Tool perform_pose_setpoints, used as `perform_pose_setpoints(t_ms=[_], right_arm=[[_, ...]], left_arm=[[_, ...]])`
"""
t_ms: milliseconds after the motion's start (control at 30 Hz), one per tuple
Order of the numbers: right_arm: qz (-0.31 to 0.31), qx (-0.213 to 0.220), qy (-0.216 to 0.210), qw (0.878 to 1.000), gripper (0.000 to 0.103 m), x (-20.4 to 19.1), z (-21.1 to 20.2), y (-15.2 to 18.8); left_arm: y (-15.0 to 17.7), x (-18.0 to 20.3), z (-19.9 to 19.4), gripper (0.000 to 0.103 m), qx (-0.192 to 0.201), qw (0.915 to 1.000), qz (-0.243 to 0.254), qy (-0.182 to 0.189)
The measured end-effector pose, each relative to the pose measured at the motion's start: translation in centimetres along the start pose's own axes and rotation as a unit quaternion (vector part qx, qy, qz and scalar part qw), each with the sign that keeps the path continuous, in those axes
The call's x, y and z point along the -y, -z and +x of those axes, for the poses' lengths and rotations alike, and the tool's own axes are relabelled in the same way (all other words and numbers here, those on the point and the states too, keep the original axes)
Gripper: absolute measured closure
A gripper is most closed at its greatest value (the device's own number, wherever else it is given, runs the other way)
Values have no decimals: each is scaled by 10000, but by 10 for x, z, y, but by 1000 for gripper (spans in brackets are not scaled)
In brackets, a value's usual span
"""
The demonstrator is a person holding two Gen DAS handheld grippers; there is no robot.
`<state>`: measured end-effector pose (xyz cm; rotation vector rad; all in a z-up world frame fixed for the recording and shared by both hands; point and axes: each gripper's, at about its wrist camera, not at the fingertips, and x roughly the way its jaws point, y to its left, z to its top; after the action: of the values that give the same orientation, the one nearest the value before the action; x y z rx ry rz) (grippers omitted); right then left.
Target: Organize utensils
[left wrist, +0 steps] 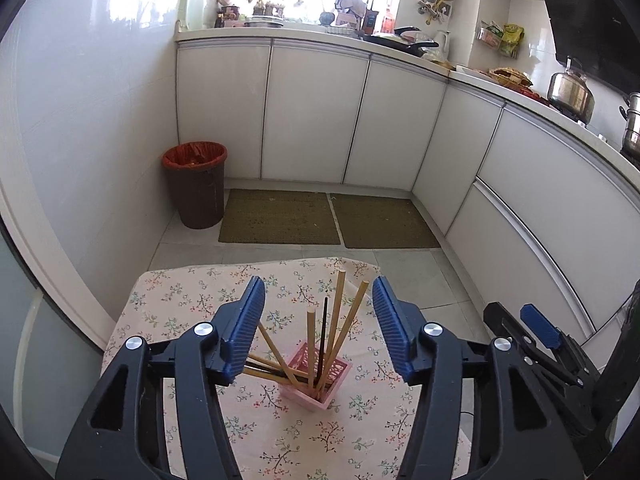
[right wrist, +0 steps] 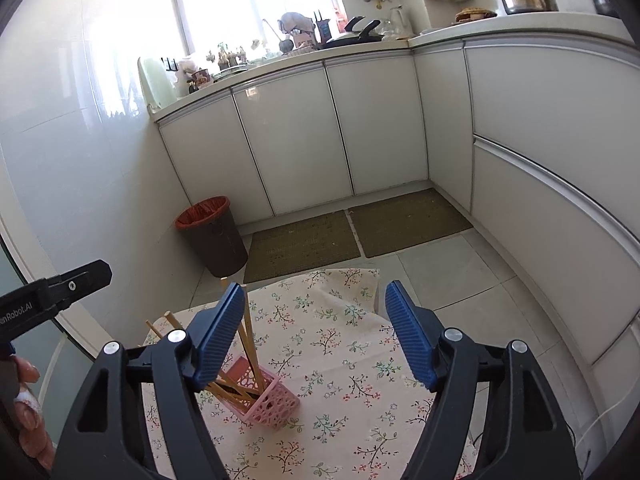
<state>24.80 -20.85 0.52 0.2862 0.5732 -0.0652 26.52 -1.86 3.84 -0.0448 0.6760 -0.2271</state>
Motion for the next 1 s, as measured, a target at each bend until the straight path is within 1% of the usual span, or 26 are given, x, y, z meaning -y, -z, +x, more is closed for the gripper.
perform_pose_setpoints(t_ms=[33, 67, 100, 167, 267, 333, 433, 500, 567, 633, 667, 733, 800, 833, 900, 1000], right_arm=[[33, 57, 3, 10000, 21, -2, -6, 1], [55, 124, 18, 9999, 19, -3, -13, 0], [52, 192, 58, 9998, 17, -5, -20, 1], [20, 344, 186, 9992, 10, -8, -34, 1], [-35, 480, 369, 9982, 7, -10, -55, 3], [-54, 414, 525, 9977, 7, -9, -66, 5], [-78, 265, 746, 9968, 7, -8, -83, 11], [-84, 247, 889, 9957, 7, -6, -94, 18], [-98, 240, 1038, 9943, 7, -5, -106, 26], [-106, 164, 1050, 9943, 7, -3, -117, 35], [-127, 75, 1095, 9939, 7, -3, -122, 41], [-83, -30, 1076, 9942, 7, 0, -132, 53], [-25, -73, 1079, 9941, 7, 1, -145, 67], [-15, -101, 1084, 9941, 7, 2, -151, 73], [3, -205, 1066, 9941, 7, 2, -159, 83], [-27, -312, 1135, 9931, 7, 4, -169, 94]], left_arm=[[2, 1, -3, 42, 47, 10000, 14, -44], [4, 3, -8, 37, 110, 9999, 28, -98], [6, 4, -12, 34, 160, 9998, 36, -147], [11, 7, -21, 28, 253, 9994, 33, -241], [18, 11, -34, 22, 324, 9989, 23, -330], [24, 14, -44, 15, 382, 9984, 31, -421], [31, 17, -61, 7, 506, 9973, 68, -535], [38, 21, -73, 7, 584, 9962, 136, -627], [47, 25, -82, 7, 634, 9945, 226, -807], [61, 30, -91, 7, 674, 9920, 307, -1018], [69, 31, -95, 7, 627, 9918, 312, -1068], [85, 29, -99, 7, 347, 9941, 171, -1012], [97, 25, -101, 7, 60, 9967, 10, -812], [104, 24, -104, 7, -49, 9968, -58, -801], [115, 20, -114, 7, -49, 9957, -209, -899], [124, 20, -130, 7, 30, 9944, -222, -1030]])
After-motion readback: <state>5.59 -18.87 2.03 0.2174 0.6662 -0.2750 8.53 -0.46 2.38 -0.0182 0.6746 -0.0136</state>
